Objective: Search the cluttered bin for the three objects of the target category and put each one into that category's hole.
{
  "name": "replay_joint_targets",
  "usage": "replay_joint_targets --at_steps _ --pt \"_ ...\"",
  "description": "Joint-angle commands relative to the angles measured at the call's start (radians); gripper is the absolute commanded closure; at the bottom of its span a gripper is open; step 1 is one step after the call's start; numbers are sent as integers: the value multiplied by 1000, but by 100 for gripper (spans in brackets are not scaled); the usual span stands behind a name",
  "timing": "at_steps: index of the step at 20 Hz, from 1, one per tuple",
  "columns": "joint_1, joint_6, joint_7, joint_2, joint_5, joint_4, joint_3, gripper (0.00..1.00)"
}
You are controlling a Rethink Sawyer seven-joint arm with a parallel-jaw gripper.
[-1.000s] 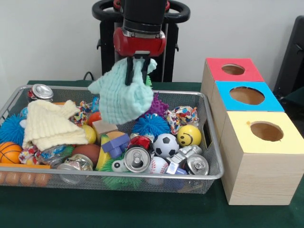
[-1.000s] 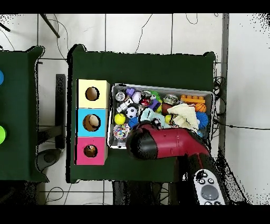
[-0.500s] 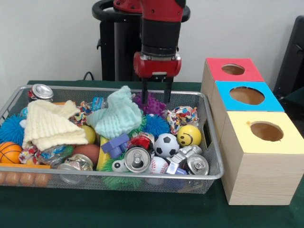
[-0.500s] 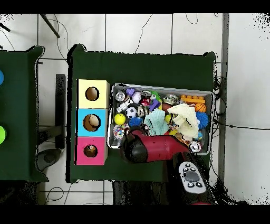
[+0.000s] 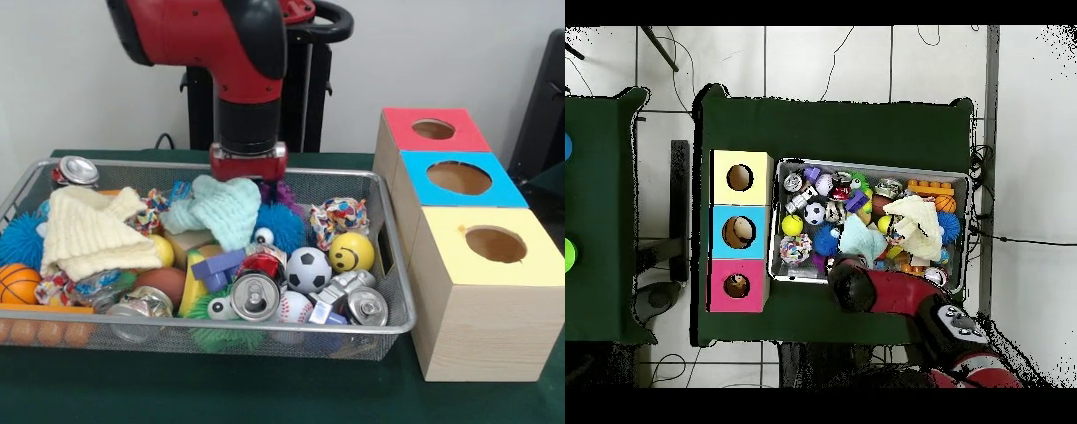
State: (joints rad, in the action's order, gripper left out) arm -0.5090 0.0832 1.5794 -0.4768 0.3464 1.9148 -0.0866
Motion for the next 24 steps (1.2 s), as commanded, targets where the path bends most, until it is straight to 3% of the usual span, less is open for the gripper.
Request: replay_joint_targets --at_steps 1,6,9,17,20,24 --pt "-109 193 23 -35 -2 -22 -51 0" --pt "-76 276 58 -207 -36 89 -81 0" --pt "24 371 105 -291 -88 99 -83 0" --pt "199 477 149 -347 -119 -42 -65 0" --pt "221 519 135 -332 -131 -100 -70 0" --pt "194 536 66 -271 -140 -159 -108 0"
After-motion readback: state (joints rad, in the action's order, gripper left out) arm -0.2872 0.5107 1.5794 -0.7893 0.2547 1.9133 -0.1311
